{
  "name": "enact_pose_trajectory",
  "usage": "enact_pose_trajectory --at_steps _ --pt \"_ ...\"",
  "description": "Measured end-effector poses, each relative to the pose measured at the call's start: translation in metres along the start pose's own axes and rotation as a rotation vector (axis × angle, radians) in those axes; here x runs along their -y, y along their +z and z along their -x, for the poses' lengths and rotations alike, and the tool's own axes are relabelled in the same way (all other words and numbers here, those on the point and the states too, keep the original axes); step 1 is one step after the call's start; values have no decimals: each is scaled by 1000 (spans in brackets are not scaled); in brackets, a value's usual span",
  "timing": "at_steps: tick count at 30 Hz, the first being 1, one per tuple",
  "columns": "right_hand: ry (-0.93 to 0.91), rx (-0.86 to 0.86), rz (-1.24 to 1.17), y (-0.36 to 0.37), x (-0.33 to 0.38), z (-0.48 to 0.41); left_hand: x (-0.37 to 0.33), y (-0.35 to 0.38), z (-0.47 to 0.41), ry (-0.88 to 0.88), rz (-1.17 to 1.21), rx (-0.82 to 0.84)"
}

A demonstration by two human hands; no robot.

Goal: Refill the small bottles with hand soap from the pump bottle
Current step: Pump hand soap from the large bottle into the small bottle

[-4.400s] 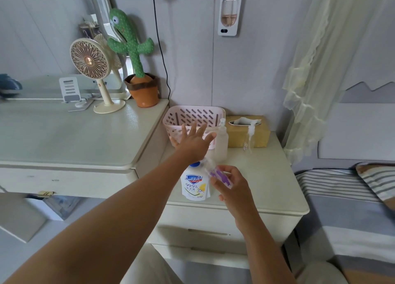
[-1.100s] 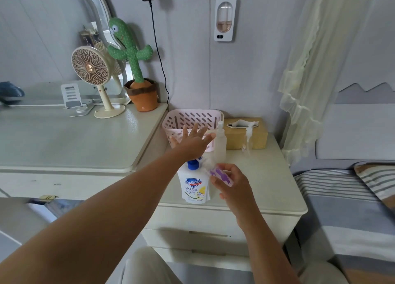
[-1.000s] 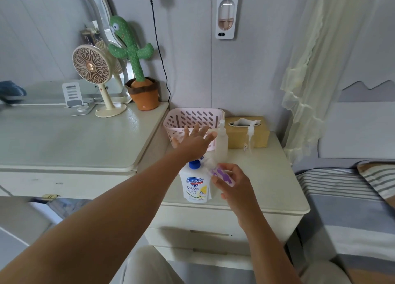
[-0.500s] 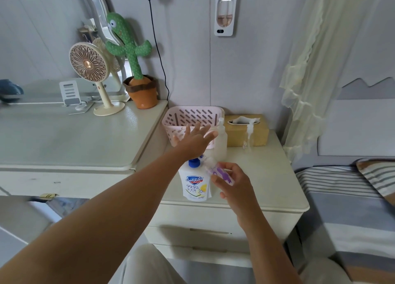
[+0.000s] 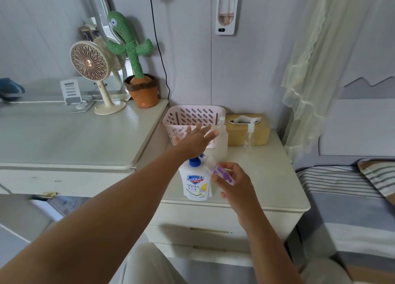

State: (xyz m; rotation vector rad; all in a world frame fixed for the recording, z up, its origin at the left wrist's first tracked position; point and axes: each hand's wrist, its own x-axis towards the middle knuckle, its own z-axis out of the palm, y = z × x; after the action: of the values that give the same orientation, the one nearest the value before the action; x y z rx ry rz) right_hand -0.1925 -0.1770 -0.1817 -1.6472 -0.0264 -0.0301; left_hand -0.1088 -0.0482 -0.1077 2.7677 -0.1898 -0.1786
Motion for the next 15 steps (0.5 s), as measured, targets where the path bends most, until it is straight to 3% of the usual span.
enact_pose_trajectory --at_steps 15 --pt "13 9 -21 1 0 0 0 -1 0 -7 -19 8"
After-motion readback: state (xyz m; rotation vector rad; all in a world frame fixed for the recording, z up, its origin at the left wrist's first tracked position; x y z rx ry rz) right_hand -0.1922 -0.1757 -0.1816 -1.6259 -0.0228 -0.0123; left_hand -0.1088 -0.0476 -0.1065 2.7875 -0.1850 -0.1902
